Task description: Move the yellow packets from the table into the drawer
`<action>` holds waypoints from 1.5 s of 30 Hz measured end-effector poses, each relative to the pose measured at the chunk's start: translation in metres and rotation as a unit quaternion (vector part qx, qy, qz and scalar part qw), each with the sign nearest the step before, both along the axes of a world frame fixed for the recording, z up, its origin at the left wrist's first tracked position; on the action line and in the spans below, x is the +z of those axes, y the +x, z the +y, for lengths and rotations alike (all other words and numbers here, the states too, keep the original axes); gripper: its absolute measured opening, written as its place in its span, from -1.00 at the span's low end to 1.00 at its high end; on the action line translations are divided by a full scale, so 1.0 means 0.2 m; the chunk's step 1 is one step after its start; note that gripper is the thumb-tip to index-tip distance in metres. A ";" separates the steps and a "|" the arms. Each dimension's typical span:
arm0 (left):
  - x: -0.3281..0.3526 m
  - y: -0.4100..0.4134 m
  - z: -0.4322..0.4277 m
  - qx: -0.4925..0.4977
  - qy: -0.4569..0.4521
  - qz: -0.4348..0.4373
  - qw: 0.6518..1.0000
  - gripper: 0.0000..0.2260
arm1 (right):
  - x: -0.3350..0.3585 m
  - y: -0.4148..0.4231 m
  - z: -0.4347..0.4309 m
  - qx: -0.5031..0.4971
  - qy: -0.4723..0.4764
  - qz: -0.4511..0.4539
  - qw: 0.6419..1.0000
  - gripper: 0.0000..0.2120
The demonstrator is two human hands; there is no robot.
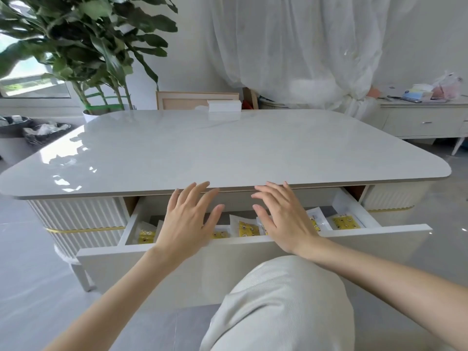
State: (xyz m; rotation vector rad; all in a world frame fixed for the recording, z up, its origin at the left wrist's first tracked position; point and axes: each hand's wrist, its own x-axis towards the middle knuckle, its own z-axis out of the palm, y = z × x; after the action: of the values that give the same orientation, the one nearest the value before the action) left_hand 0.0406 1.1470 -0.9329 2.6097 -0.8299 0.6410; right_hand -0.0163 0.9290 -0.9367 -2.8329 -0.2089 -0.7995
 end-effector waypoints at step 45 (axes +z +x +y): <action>-0.05 0.32 -0.04 -0.005 -0.067 -0.073 0.995 -0.63 | 0.31 0.26 -0.13 0.038 -0.048 0.205 0.977 -0.58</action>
State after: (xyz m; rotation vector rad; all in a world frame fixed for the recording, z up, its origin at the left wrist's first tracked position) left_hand 0.1054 1.1392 -0.9434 2.4597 -0.8128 0.8615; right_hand 0.0351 0.9030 -0.8738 -2.9772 -0.2955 -0.1809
